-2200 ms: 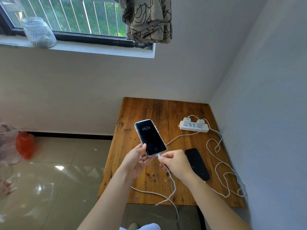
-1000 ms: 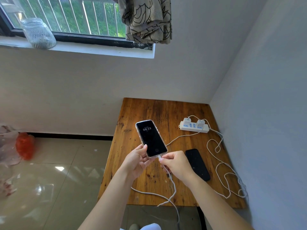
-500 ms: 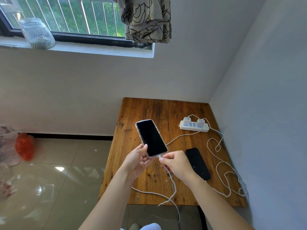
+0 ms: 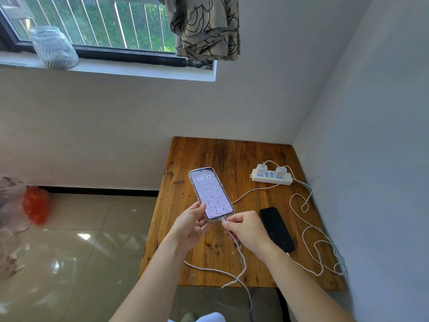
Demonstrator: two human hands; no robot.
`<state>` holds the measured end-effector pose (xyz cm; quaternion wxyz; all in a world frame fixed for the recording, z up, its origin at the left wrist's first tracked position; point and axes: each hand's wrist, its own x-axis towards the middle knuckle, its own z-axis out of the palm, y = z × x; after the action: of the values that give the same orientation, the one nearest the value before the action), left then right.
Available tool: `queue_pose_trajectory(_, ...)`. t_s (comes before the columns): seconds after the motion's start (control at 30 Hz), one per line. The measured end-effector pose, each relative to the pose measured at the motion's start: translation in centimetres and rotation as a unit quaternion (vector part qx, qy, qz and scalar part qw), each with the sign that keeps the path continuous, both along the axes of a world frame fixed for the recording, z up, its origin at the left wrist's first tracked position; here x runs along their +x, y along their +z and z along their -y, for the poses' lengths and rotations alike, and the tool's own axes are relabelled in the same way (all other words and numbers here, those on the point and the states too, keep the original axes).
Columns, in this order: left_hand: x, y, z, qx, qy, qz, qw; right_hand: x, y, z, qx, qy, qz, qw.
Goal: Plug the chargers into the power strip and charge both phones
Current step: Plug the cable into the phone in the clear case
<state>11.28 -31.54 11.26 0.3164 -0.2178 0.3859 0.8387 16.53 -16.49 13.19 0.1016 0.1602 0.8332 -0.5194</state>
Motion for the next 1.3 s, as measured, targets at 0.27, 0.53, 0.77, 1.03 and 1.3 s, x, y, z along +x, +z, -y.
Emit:
queue_pose_trajectory(0.27, -0.02, -0.06, -0.05, 0.001, 0.002, 0.003, 1.0, -0.04, 0.02, -0.14, -0.006, 0.001, 0.005, 1.0)
queue_pose_trajectory(0.53, -0.07, 0.07, -0.26, -0.014, 0.002, -0.004, 1.0, 0.04, -0.08, -0.2, -0.003, 0.007, 0.005, 1.0)
queue_pose_trajectory(0.77, -0.02, -0.24, -0.29, -0.027, 0.001, -0.006, 1.0, -0.04, -0.3, -0.35, 0.003, 0.011, 0.006, 1.0)
queue_pose_trajectory(1.03, -0.17, -0.22, -0.39, -0.026, -0.002, -0.005, 1.0, -0.18, -0.23, -0.51, 0.003, 0.01, 0.009, 1.0)
queue_pose_trajectory(1.3, -0.32, -0.53, -0.55, -0.025, -0.01, -0.012, 1.0, -0.27, -0.27, -0.75, -0.006, 0.005, 0.013, 1.0)
